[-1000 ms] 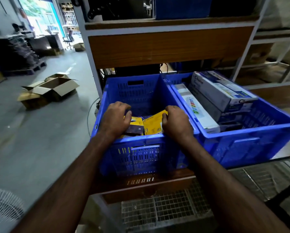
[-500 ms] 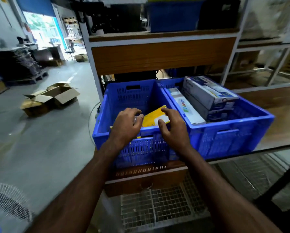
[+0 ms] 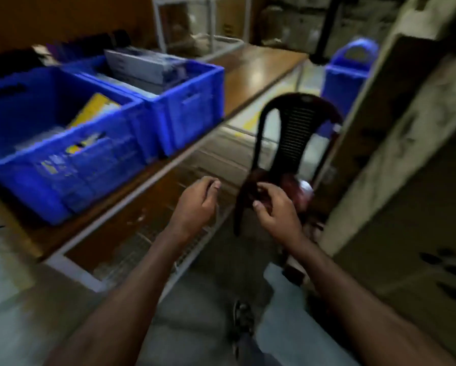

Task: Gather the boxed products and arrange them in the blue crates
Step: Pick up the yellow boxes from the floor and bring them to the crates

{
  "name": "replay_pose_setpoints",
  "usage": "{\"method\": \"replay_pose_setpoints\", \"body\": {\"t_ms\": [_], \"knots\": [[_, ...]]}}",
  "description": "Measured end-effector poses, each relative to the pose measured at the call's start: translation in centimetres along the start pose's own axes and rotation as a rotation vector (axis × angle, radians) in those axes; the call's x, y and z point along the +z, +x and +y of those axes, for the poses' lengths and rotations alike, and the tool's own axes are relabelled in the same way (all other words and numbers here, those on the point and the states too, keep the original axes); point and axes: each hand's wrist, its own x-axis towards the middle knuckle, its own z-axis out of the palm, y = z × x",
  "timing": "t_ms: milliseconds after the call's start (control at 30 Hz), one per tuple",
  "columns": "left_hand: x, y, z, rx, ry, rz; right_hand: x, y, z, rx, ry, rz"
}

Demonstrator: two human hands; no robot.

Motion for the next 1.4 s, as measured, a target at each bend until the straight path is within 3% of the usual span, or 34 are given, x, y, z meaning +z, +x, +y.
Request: {"method": "replay_pose_setpoints", "body": {"t_ms": [267,467,633,833,967,1200,1400], "knots": [[16.6,-8.6,12.7,0.16,-0.068,-0.595,-13.6,-22.1,9.1,0.67,-0.119,0.168],[26.7,-15.5,21.6,0.224,-0.066,-0.889,-21.8,-38.5,12.8,1.095,-0.113,0.365],[35.5,-23.8,28.7,0.167,-0.045,-1.057,-27.8,-52.3,14.5,1.366,-0.204,0.471],[46.3,-35.6,35.3,0.091,-0.023,-1.328,-33.6,-66.5,16.9,1.475,-0.151,0.464],[51.5,-39.9,36.4,-0.004,0.046,-1.384,-36.0,-72.4,18.5,1.548,-0.09,0.42],[60.9,-42.6,34.3,-0.123,0.172,-1.428,-36.2,-76.7,25.7,1.618,0.043,0.354],[73.7,-45.5,28.8,-0.261,0.278,-1.467,-33.0,-79.2,37.4,1.673,0.125,0.392]]}}
